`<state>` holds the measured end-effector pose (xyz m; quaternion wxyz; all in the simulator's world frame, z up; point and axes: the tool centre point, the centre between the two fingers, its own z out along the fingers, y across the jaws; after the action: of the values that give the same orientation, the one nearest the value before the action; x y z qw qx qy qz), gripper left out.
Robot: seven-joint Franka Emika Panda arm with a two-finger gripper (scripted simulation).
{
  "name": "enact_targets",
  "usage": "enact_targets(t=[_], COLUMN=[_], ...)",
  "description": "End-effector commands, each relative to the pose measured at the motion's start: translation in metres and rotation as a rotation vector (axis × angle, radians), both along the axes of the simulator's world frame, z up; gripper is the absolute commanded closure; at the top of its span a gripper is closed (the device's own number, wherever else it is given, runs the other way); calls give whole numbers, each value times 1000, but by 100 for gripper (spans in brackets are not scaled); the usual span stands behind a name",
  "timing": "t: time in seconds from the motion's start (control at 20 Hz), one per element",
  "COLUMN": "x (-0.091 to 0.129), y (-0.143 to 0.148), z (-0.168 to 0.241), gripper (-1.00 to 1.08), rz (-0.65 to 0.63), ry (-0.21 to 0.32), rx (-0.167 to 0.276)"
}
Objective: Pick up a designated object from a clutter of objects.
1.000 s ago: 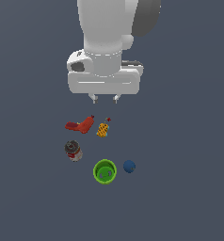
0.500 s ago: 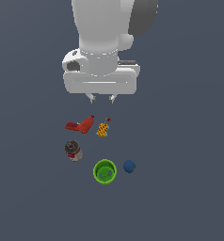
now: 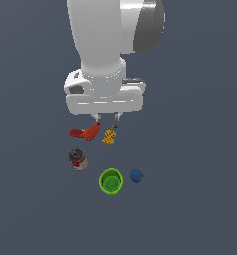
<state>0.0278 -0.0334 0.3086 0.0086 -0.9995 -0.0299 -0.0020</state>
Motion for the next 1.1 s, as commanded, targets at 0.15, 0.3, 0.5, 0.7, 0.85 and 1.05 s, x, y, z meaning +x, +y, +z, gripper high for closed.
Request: enact_targets(t=[0.15, 0.3, 0.5, 0.7, 0.85, 1.05], x=[26, 43, 64, 82, 95, 111], y=[-3, -5, -8, -13, -18, -25], z=[-29, -49, -78, -106, -128, -156], gripper=[-20, -20, -20, -20, -20, -20], rz=[72, 117, 174, 224, 257, 293], ry=[9, 10, 4, -11, -29, -62], rx=[44, 80, 136, 199, 249, 318])
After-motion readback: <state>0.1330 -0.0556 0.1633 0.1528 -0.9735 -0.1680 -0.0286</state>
